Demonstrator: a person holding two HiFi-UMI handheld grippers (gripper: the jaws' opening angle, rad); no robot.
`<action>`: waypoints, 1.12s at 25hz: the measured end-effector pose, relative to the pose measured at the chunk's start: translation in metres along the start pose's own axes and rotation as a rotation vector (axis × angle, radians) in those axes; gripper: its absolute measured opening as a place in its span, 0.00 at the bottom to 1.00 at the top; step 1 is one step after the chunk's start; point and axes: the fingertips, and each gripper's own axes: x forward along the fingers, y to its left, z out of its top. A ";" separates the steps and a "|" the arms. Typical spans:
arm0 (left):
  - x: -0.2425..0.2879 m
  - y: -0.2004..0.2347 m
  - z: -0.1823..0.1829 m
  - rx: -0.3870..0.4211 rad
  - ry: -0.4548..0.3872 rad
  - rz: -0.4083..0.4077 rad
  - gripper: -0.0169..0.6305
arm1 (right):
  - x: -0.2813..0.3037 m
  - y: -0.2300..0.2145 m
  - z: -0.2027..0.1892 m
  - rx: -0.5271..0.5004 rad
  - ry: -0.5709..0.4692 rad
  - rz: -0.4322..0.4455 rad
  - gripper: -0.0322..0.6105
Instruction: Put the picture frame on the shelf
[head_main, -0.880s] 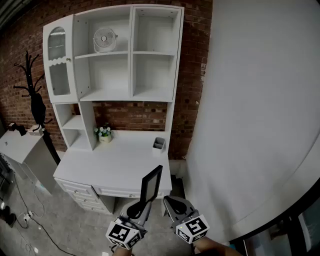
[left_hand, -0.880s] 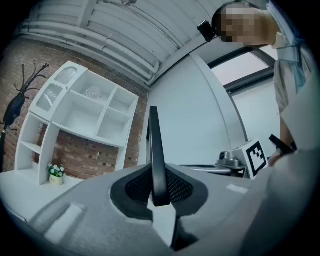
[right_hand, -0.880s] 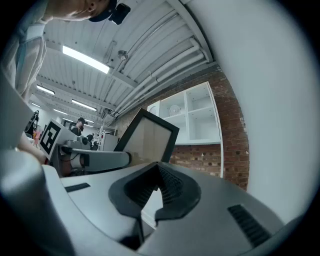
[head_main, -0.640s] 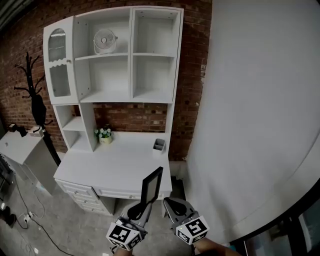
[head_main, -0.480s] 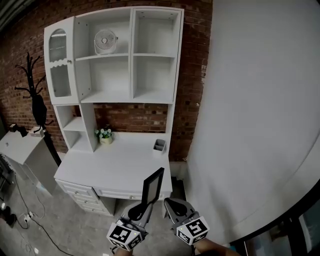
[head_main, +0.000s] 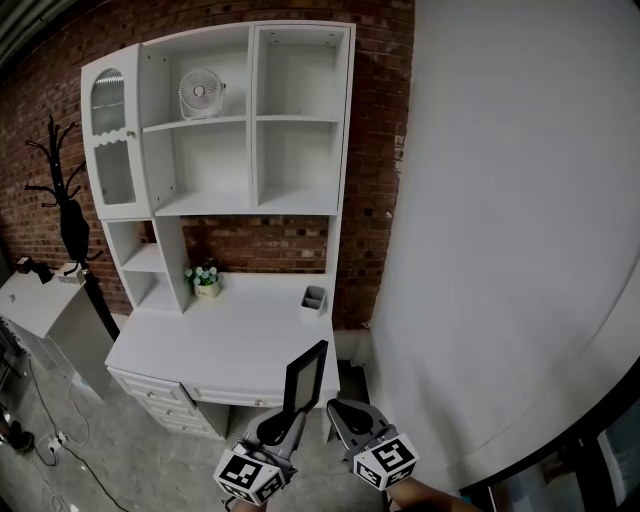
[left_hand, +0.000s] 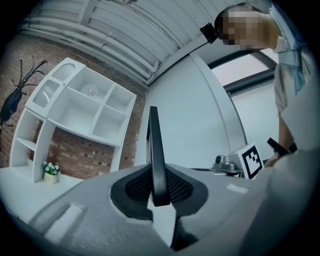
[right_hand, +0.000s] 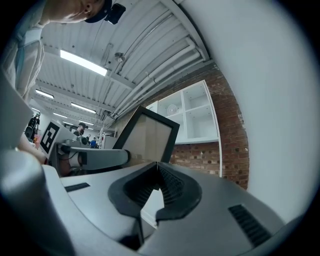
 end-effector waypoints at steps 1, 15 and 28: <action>0.002 -0.001 0.000 0.000 0.000 0.000 0.10 | 0.000 -0.003 -0.001 0.010 0.004 -0.002 0.08; 0.036 0.017 0.007 -0.024 -0.028 -0.050 0.10 | 0.023 -0.036 0.000 0.020 0.011 -0.005 0.08; 0.108 0.112 0.018 -0.085 -0.049 -0.121 0.10 | 0.126 -0.097 0.000 0.018 -0.005 -0.057 0.13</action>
